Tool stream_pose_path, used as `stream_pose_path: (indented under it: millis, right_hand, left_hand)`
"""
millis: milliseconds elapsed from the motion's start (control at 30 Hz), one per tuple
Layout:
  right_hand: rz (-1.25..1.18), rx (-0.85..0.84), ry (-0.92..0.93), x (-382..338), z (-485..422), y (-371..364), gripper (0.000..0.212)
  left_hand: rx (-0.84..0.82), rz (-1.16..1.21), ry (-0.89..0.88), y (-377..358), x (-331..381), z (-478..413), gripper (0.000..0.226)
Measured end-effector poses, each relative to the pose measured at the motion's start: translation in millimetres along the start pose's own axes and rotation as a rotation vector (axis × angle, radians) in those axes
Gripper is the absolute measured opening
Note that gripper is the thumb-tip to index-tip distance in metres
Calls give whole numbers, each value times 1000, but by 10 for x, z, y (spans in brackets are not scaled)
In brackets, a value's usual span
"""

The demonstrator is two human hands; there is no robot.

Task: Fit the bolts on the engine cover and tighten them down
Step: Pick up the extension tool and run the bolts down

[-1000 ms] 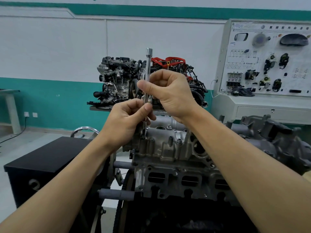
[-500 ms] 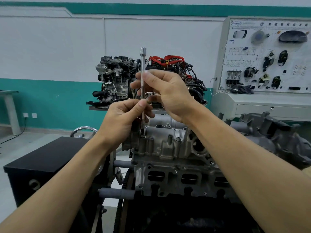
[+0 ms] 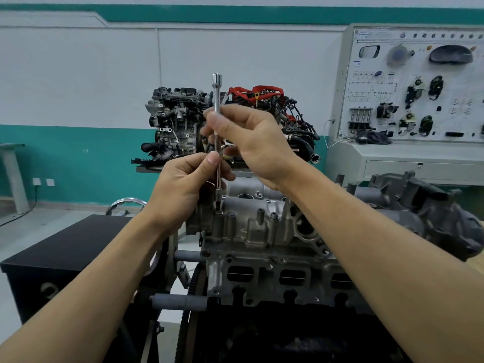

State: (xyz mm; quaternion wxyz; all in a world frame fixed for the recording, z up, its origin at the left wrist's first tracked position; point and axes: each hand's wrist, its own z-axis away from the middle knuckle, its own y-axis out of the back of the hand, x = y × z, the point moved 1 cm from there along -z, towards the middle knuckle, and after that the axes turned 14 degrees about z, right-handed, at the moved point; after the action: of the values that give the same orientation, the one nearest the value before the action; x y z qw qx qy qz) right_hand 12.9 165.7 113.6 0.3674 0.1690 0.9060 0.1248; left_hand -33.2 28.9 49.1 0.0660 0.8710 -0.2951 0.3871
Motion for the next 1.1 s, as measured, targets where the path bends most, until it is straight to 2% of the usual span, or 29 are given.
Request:
stream_pose_path:
  millis: [67, 133, 467, 633, 700, 800, 1000, 1100]
  right_hand:
    - [-37, -44, -49, -13, 10, -6, 22]
    - [-50, -60, -58, -18, 23, -5, 25]
    - [102, 68, 110, 32, -36, 14, 24]
    - [94, 74, 94, 40, -32, 16, 22]
    - [83, 49, 68, 23, -37, 28, 21]
    - [192, -32, 72, -61, -91, 90, 25]
    - [284, -233, 76, -120, -159, 267, 29]
    - [294, -240, 79, -142, -114, 274, 29]
  left_hand:
    - [-41, 24, 32, -5, 3, -3, 39]
    - [-48, 65, 54, -17, 5, -5, 40]
    - [23, -37, -52, -58, 12, 17, 28]
    - [-1, -30, -57, -24, -7, 21, 26]
    - [-28, -41, -42, -24, 5, 19, 27]
    - [-82, -61, -22, 23, 64, -26, 26]
    - [-198, -157, 87, 112, 222, -113, 12]
    - [-314, -280, 172, 192, 304, -102, 9]
